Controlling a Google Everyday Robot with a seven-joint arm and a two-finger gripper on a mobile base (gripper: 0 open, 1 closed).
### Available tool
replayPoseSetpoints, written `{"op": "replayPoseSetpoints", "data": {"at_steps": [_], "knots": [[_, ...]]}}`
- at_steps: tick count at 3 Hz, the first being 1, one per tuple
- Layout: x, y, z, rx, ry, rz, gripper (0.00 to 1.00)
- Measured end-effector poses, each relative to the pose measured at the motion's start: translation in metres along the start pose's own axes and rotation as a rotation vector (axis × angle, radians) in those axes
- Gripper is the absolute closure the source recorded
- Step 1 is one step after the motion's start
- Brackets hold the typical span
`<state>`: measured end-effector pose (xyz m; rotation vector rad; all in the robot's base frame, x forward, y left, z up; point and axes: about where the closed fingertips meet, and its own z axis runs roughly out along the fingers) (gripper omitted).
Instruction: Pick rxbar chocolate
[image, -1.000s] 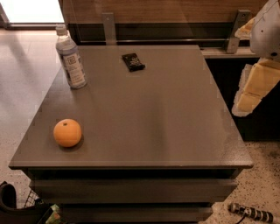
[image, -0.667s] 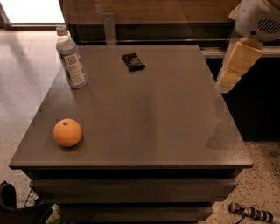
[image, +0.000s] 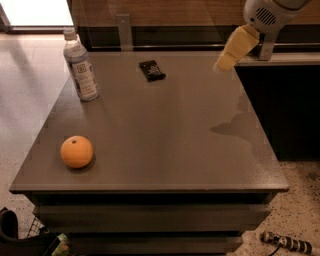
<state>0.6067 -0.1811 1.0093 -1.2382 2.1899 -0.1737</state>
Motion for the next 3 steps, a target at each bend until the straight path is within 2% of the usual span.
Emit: {"op": "replayPoseSetpoints", "data": {"at_steps": [1,2,3], "knots": [[-0.026,-0.026,0.043,-0.020,-0.168,0.167,0.00],[-0.044,-0.041,0.077,-0.043,-0.286,0.282,0.00],[-0.064,-0.050,0.104,-0.075,-0.359,0.341,0.00]]}}
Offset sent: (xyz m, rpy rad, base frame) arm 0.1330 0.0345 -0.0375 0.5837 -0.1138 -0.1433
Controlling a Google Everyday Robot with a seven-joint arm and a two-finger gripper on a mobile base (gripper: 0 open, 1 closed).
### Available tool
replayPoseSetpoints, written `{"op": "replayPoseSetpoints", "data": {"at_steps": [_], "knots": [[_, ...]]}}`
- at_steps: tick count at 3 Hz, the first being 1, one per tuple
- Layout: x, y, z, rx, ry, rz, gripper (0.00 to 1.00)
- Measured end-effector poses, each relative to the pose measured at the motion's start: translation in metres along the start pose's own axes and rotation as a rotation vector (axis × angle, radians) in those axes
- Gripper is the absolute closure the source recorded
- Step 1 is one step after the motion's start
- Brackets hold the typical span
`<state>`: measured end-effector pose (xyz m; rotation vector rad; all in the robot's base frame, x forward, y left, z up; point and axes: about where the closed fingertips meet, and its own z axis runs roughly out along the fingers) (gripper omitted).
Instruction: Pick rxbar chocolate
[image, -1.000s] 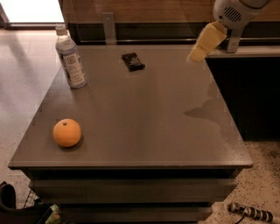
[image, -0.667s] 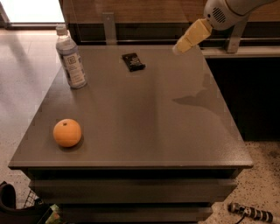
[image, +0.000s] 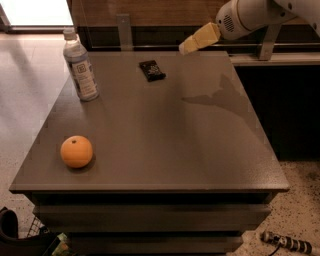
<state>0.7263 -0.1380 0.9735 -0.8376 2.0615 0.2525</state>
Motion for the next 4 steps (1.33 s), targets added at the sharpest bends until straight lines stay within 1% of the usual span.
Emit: {"op": "replayPoseSetpoints", "data": {"at_steps": [1,2,3,4], "knots": [[0.000,0.000,0.000,0.000,0.000,0.000,0.00],[0.000,0.004,0.012,0.000,0.015,0.008,0.00],[0.001,0.012,0.038,-0.003,0.037,0.029,0.00],[0.003,0.028,0.084,-0.026,0.065,0.066,0.00]]}}
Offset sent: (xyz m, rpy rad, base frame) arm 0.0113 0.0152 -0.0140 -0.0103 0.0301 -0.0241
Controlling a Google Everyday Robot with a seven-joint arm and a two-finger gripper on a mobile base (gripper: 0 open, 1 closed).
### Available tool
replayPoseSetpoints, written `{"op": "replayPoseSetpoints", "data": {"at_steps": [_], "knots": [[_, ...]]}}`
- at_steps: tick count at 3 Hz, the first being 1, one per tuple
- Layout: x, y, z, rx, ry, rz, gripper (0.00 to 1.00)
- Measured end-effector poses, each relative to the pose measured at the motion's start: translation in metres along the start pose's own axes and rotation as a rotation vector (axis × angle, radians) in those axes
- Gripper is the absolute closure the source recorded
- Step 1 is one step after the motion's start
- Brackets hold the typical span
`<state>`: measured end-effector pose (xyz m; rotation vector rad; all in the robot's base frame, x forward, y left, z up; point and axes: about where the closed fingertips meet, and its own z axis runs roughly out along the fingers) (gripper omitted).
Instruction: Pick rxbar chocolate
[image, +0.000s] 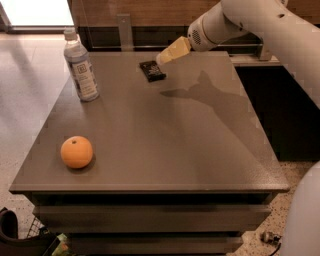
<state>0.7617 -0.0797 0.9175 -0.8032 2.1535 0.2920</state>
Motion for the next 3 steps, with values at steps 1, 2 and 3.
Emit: {"op": "replayPoseSetpoints", "data": {"at_steps": [1,2,3], "knots": [[0.000,0.013,0.038,-0.029,0.010,0.034,0.00],[0.000,0.020,0.065,-0.050,0.012,0.066,0.00],[0.001,0.025,0.086,-0.065,0.017,0.083,0.00]]}}
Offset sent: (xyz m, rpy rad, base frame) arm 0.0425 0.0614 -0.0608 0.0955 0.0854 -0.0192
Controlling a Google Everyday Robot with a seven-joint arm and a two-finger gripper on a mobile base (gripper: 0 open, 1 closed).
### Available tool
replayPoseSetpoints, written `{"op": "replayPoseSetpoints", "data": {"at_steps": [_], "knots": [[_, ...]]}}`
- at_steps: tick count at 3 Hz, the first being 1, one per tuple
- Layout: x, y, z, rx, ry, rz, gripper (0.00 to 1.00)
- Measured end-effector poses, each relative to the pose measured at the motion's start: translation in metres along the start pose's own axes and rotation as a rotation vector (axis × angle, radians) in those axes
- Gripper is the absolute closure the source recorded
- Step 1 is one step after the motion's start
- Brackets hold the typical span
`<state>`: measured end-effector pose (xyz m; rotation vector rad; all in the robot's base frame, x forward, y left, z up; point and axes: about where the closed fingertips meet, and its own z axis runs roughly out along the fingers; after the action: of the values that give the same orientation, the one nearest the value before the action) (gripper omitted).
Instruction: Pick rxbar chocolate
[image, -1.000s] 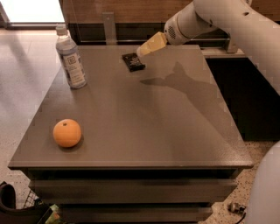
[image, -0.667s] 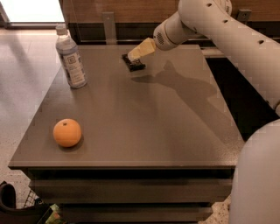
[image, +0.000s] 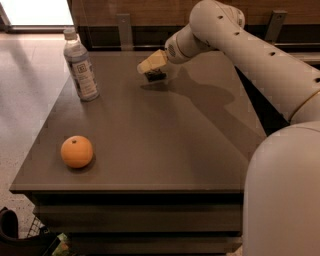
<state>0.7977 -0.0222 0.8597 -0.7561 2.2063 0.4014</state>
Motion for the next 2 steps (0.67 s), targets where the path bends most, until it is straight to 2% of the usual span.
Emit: {"op": "replayPoseSetpoints", "data": {"at_steps": [2], "knots": [[0.004,-0.006,0.024,0.027,0.002,-0.004,0.00]]}}
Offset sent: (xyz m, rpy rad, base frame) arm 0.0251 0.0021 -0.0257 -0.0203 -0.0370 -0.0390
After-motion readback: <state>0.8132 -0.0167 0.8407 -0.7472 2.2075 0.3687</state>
